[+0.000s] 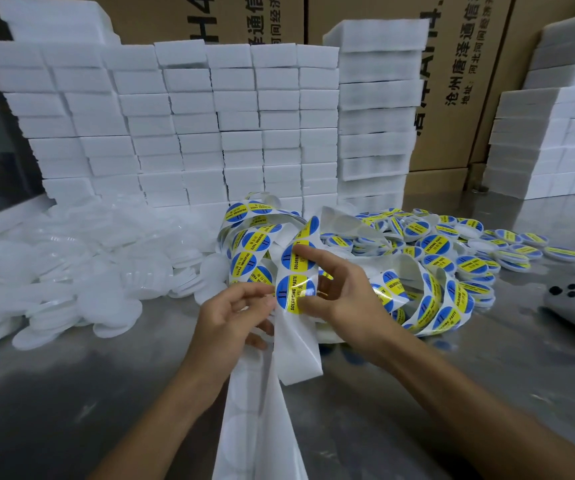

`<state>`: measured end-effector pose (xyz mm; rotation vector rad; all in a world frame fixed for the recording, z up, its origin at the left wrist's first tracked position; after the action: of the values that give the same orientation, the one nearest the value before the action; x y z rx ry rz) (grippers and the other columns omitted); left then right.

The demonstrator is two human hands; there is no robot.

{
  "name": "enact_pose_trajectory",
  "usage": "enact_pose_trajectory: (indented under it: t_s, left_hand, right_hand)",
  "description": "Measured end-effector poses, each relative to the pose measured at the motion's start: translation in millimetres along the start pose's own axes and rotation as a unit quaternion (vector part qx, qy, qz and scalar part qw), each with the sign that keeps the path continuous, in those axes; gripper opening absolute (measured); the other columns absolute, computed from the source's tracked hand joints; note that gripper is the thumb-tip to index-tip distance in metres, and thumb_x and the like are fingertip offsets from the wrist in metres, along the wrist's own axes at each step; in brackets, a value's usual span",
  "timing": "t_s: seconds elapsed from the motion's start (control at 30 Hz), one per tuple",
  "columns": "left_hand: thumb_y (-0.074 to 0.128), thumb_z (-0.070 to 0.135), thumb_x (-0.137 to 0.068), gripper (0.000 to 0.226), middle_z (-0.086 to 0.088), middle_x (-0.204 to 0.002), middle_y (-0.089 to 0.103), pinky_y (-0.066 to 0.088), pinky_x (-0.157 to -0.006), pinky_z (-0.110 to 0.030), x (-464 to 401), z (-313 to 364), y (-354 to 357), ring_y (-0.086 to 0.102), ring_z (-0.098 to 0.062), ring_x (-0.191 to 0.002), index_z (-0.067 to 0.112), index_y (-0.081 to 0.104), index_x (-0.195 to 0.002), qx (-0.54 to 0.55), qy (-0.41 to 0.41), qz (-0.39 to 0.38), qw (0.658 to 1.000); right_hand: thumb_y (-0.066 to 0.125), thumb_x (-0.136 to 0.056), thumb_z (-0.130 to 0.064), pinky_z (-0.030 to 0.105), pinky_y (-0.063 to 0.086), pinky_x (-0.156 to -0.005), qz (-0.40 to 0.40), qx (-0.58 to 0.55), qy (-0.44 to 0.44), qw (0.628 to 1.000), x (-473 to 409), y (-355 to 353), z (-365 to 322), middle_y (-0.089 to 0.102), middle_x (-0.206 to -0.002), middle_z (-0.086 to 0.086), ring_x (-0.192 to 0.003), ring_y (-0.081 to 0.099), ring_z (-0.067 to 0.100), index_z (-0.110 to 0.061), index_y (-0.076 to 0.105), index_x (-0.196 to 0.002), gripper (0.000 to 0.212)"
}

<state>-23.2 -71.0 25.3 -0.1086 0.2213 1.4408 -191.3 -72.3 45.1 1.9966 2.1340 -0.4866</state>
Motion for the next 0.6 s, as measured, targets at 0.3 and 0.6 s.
enact_pose_trajectory:
  t_s: [0.3, 0.6]
  left_hand:
    - [0.069, 0.007, -0.084, 0.014, -0.015, -0.082, 0.075, 0.058, -0.067, -0.035, -2.9, -8.5, -0.6, 0.069, -0.021, -0.069, 0.016, 0.074, -0.074, 0.026, -0.026, 0.032, 0.999]
    - [0.065, 0.010, -0.090, 0.016, -0.006, -0.072, 0.068, 0.054, -0.064, -0.029, -1.6, -7.4, 4.6, 0.062, -0.013, -0.066, 0.020, 0.077, -0.084, -0.026, 0.009, -0.008, 1.000]
  right_hand:
    - [0.077, -0.084, -0.013, 0.017, 0.048, -0.072, 0.040, 0.150, -0.137, 0.978, 5.9, 2.2, -3.3, 0.054, -0.120, -0.006, -0.081, 0.061, 0.004, -0.028, 0.068, -0.112, 0.033]
    - [0.066, -0.091, -0.027, 0.040, 0.050, -0.069, 0.069, 0.402, -0.350, 0.843, 11.5, 8.9, -13.8, 0.064, -0.096, 0.006, -0.079, 0.058, 0.023, -0.013, 0.078, -0.098, 0.020]
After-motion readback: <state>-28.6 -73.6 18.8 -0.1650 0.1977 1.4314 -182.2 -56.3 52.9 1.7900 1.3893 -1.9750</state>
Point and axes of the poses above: each hand's wrist, its own x-axis away from the middle knuckle, its own y-axis out of the palm, z = x × y, the point moved 4 cm from there along -x, towards the middle knuckle
